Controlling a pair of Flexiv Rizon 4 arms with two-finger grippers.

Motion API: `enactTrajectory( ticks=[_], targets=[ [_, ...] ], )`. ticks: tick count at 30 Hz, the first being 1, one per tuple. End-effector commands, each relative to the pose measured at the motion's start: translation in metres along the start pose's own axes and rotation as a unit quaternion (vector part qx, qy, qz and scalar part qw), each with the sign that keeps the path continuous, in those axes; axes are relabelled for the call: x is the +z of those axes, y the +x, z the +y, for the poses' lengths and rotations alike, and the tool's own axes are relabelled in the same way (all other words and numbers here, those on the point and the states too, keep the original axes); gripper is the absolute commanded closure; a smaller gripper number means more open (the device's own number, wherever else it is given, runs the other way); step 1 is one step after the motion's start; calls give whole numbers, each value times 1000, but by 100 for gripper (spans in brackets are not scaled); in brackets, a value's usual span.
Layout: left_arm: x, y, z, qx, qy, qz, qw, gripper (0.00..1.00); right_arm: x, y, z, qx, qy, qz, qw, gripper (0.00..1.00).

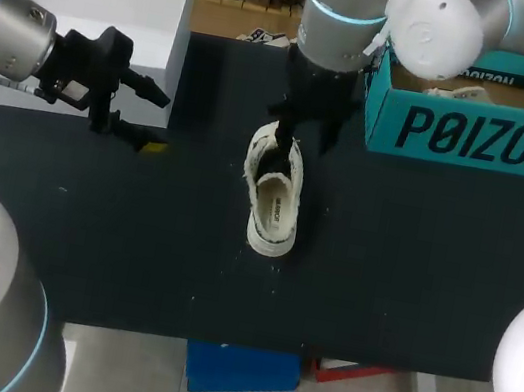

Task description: Take the shoe out of the shoebox, open the shoe tongue, remove and reinsert the insole, then place the shoe into the shoebox

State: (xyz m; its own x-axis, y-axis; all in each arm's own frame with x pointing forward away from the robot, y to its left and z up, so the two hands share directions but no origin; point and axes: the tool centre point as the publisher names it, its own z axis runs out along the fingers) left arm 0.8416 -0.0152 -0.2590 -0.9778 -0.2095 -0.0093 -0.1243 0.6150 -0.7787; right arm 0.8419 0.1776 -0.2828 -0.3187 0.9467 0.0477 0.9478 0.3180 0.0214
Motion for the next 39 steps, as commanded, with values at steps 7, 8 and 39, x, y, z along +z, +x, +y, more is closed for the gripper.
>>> enactTrajectory(
  ticks=[7,8,39],
  targets=[
    [0,0,0,0,-2,0,1000,0,40,-6,12,5,8,2,1000,50],
    [0,0,0,0,-2,0,1000,0,42,-8,13,6,8,2,1000,51],
    [0,0,0,0,-2,0,1000,0,105,-25,27,4,10,0,1000,52]
  ],
)
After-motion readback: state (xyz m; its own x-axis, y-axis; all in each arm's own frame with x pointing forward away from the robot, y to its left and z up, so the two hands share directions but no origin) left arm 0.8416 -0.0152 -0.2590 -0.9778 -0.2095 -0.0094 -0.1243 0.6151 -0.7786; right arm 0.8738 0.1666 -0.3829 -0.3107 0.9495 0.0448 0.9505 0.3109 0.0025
